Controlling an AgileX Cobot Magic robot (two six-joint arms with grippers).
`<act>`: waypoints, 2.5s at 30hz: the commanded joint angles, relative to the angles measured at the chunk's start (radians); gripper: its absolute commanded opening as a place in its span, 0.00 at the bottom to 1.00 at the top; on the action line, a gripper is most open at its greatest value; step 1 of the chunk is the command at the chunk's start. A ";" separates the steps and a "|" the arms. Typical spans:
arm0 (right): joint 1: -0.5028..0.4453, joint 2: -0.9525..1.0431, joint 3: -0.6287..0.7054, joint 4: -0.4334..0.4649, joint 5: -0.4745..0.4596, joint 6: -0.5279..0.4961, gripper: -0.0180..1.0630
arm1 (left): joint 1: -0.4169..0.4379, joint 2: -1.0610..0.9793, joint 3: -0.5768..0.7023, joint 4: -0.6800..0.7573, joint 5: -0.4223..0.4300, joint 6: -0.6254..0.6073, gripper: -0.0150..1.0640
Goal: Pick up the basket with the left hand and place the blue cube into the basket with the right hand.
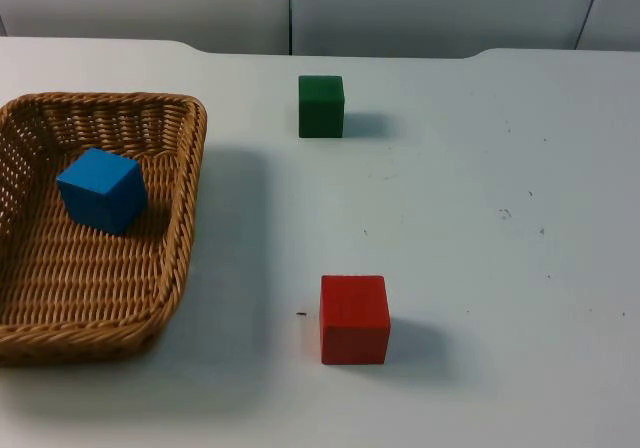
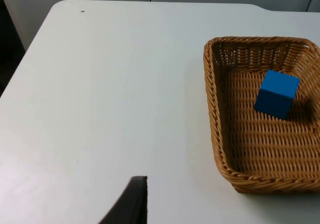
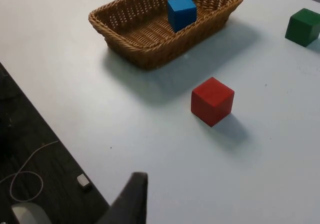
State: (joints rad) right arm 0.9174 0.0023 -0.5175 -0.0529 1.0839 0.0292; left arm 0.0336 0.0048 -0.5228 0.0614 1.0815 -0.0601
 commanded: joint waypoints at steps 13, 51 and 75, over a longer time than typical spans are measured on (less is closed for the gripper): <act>0.002 -0.002 0.010 0.004 -0.004 -0.010 0.99 | -0.007 -0.005 0.009 -0.002 -0.002 0.000 0.96; -0.425 -0.002 0.010 0.004 -0.004 -0.010 0.99 | -0.007 -0.005 0.009 -0.028 -0.002 0.045 0.96; -0.896 -0.002 0.010 0.004 -0.004 -0.010 0.99 | -0.007 -0.005 0.009 -0.028 -0.002 0.045 0.96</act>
State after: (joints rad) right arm 0.0268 0.0023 -0.5175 -0.0529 1.0839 0.0249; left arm 0.0336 0.0048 -0.5228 0.0410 1.0815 -0.0151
